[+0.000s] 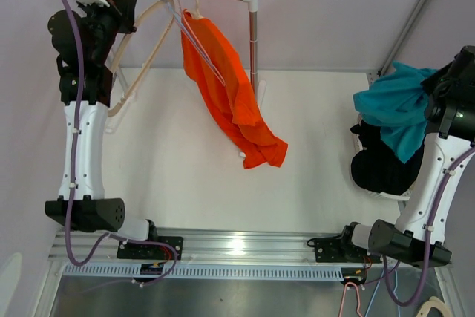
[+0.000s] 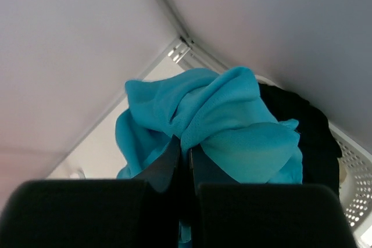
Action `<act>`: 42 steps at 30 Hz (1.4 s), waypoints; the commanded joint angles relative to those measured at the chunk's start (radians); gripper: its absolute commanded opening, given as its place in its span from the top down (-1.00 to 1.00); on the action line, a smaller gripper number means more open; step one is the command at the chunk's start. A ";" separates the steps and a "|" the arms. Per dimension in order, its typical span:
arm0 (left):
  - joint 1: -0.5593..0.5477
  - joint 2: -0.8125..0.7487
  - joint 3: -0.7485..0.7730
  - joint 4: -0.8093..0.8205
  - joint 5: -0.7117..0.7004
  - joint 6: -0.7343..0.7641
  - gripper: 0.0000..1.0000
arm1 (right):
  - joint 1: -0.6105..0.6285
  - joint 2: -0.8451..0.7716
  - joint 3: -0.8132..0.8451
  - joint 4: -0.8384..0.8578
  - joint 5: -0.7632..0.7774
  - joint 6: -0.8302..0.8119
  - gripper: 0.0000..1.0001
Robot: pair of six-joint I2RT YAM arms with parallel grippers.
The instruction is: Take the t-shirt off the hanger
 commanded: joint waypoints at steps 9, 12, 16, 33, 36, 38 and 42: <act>-0.024 0.166 0.239 -0.060 -0.204 0.125 0.99 | -0.164 -0.078 -0.283 0.223 -0.052 0.169 1.00; -0.076 0.159 0.237 -0.110 -0.312 0.172 0.99 | -0.165 -0.080 -0.337 0.247 -0.031 0.214 1.00; -0.095 0.116 0.167 -0.131 -0.401 0.165 0.99 | -0.165 -0.077 -0.436 0.303 -0.019 0.250 1.00; -0.176 -0.084 -0.066 -0.118 -0.599 0.237 0.99 | -0.109 -0.035 -0.899 0.540 0.067 0.415 1.00; -0.176 -0.034 0.017 -0.132 -0.629 0.272 0.99 | -0.109 -0.041 -0.914 0.552 0.077 0.398 1.00; -0.176 -0.010 0.067 -0.226 -0.627 0.265 0.99 | -0.112 -0.020 -0.935 0.567 0.067 0.405 1.00; -0.175 -0.048 0.008 -0.237 -0.685 0.240 0.99 | -0.112 0.121 -0.972 0.622 -0.008 0.430 1.00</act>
